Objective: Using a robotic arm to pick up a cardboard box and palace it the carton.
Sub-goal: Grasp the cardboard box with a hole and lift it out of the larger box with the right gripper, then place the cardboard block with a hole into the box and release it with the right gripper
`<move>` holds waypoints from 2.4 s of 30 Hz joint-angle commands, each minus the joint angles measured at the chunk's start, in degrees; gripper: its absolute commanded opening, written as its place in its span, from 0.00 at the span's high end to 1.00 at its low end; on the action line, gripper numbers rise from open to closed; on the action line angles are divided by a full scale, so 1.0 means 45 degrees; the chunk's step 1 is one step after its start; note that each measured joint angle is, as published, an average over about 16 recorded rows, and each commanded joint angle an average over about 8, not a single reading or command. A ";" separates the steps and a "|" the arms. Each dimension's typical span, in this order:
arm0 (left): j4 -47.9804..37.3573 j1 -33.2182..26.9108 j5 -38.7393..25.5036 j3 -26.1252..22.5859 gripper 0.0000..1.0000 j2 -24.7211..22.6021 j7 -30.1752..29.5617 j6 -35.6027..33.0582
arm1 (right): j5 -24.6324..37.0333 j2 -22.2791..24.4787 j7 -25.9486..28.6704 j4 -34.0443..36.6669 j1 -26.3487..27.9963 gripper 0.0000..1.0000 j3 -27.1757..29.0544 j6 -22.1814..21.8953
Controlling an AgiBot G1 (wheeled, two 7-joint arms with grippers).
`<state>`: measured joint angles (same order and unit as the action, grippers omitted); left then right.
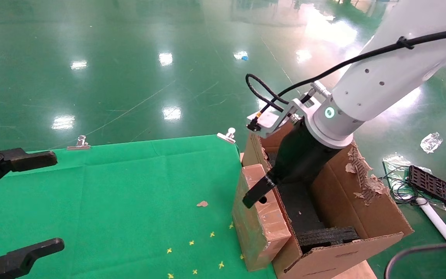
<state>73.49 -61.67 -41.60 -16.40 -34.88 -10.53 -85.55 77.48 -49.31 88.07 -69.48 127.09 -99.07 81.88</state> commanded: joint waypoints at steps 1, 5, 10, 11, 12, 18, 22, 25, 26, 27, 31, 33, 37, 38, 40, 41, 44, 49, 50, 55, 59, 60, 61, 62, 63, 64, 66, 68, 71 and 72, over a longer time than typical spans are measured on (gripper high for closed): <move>0.0000 0.0000 0.0001 -0.0002 0.00 0.0001 0.0001 0.0001 | -0.0383 0.0043 0.0159 0.0387 -0.0235 0.00 0.0082 -0.0139; 0.0000 -0.0001 0.0004 -0.0005 0.00 0.0002 0.0003 0.0002 | -0.0360 -0.0230 0.0225 0.0881 -0.0509 0.00 -0.0056 -0.0103; 0.0000 -0.0002 0.0007 -0.0010 0.00 0.0004 0.0005 0.0004 | -0.0065 -0.0535 0.0463 0.0979 -0.0740 0.26 -0.0277 -0.0133; 0.0000 -0.0002 0.0007 -0.0010 0.00 0.0004 0.0005 0.0005 | 0.0003 -0.0587 0.0529 0.0951 -0.0779 0.38 -0.0322 -0.0144; 0.0000 -0.0002 0.0008 -0.0011 0.00 0.0005 0.0006 0.0005 | 0.0065 -0.0635 0.0598 0.0916 -0.0815 0.51 -0.0363 -0.0154; 0.0000 -0.0004 0.0011 -0.0016 0.00 0.0007 0.0008 0.0007 | 0.0297 -0.0816 0.1006 0.0650 -0.0911 1.00 -0.0530 -0.0141; 0.0000 -0.0004 0.0014 -0.0020 0.00 0.0008 0.0010 0.0009 | 0.0352 -0.0842 0.1184 0.0498 -0.0915 1.00 -0.0588 -0.0088; 0.0000 -0.0005 0.0015 -0.0022 0.00 0.0009 0.0011 0.0010 | 0.0384 -0.0837 0.1271 0.0397 -0.0921 1.00 -0.0627 -0.0042; 0.0000 -0.0005 0.0016 -0.0023 0.00 0.0010 0.0012 0.0010 | 0.0392 -0.0834 0.1294 0.0367 -0.0926 1.00 -0.0640 -0.0028; 0.0000 -0.0005 0.0017 -0.0024 0.00 0.0010 0.0012 0.0011 | 0.0398 -0.0831 0.1312 0.0342 -0.0931 1.00 -0.0651 -0.0015; 0.0000 -0.0006 0.0019 -0.0028 0.00 0.0011 0.0014 0.0012 | 0.0418 -0.0841 0.1363 0.0274 -0.0964 1.00 -0.0693 0.0026; 0.0000 -0.0006 0.0020 -0.0029 0.00 0.0012 0.0015 0.0013 | 0.0420 -0.0864 0.1381 0.0261 -0.0987 1.00 -0.0709 0.0041; 0.0000 -0.0007 0.0022 -0.0033 0.00 0.0014 0.0016 0.0014 | 0.0413 -0.0934 0.1395 0.0268 -0.1020 1.00 -0.0721 0.0055; 0.0000 -0.0007 0.0023 -0.0033 0.00 0.0014 0.0017 0.0015 | 0.0413 -0.0953 0.1392 0.0276 -0.1021 1.00 -0.0720 0.0054; 0.0000 -0.0008 0.0024 -0.0035 0.00 0.0015 0.0018 0.0015 | 0.0428 -0.0987 0.1381 0.0293 -0.1009 1.00 -0.0715 0.0046; 0.0000 -0.0008 0.0025 -0.0036 0.00 0.0015 0.0018 0.0016 | 0.0444 -0.1002 0.1376 0.0301 -0.0996 1.00 -0.0713 0.0040; 0.0000 -0.0008 0.0026 -0.0038 0.00 0.0016 0.0019 0.0017 | 0.0515 -0.1030 0.1370 0.0309 -0.0938 1.00 -0.0706 0.0014; 0.0000 -0.0009 0.0029 -0.0043 0.00 0.0018 0.0021 0.0019 | 0.0631 -0.1016 0.1390 0.0240 -0.0826 1.00 -0.0687 -0.0045; 0.0000 -0.0009 0.0030 -0.0043 0.00 0.0018 0.0022 0.0019 | 0.0648 -0.1003 0.1391 0.0218 -0.0803 1.00 -0.0679 -0.0061; 0.0000 -0.0010 0.0033 -0.0047 0.00 0.0020 0.0024 0.0021 | 0.0746 -0.0837 0.1245 -0.0001 -0.0580 1.00 -0.0559 -0.0235; 0.0000 -0.0011 0.0035 -0.0051 0.00 0.0021 0.0025 0.0022 | 0.0745 -0.0438 0.0799 -0.0317 -0.0130 1.00 -0.0228 -0.0565; 0.0000 -0.0011 0.0035 -0.0051 0.00 0.0021 0.0026 0.0023 | 0.0697 -0.0260 0.0605 -0.0391 0.0023 1.00 -0.0084 -0.0702; 0.0000 -0.0011 0.0036 -0.0052 0.00 0.0022 0.0026 0.0023 | 0.0642 -0.0059 0.0389 -0.0455 0.0192 1.00 0.0074 -0.0845; 0.0000 -0.0011 0.0036 -0.0053 0.00 0.0022 0.0027 0.0023 | 0.0578 0.0161 0.0155 -0.0502 0.0373 1.00 0.0240 -0.0982; 0.0000 -0.0012 0.0037 -0.0054 0.00 0.0022 0.0027 0.0024 | 0.0504 0.0393 -0.0090 -0.0516 0.0568 1.00 0.0414 -0.1107; 0.0000 -0.0012 0.0038 -0.0055 0.00 0.0023 0.0027 0.0024 | 0.0435 0.0631 -0.0343 -0.0499 0.0772 1.00 0.0589 -0.1224; 0.0000 -0.0012 0.0039 -0.0056 0.00 0.0023 0.0028 0.0025 | 0.0357 0.1098 -0.0833 -0.0373 0.1192 1.00 0.0911 -0.1423; 0.0000 -0.0013 0.0040 -0.0058 0.00 0.0024 0.0029 0.0025 | 0.0409 0.1513 -0.1262 -0.0141 0.1624 1.00 0.1154 -0.1528; 0.0000 -0.0013 0.0041 -0.0060 0.00 0.0025 0.0030 0.0026 | 0.0690 0.2008 -0.1743 0.0294 0.2201 1.00 0.1365 -0.1588; 0.0000 -0.0013 0.0042 -0.0061 0.00 0.0025 0.0031 0.0027 | 0.0826 0.2155 -0.1870 0.0430 0.2361 1.00 0.1400 -0.1604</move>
<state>73.49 -61.73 -41.42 -16.67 -34.76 -10.40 -85.43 81.35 -39.90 80.25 -67.77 137.02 -93.27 74.90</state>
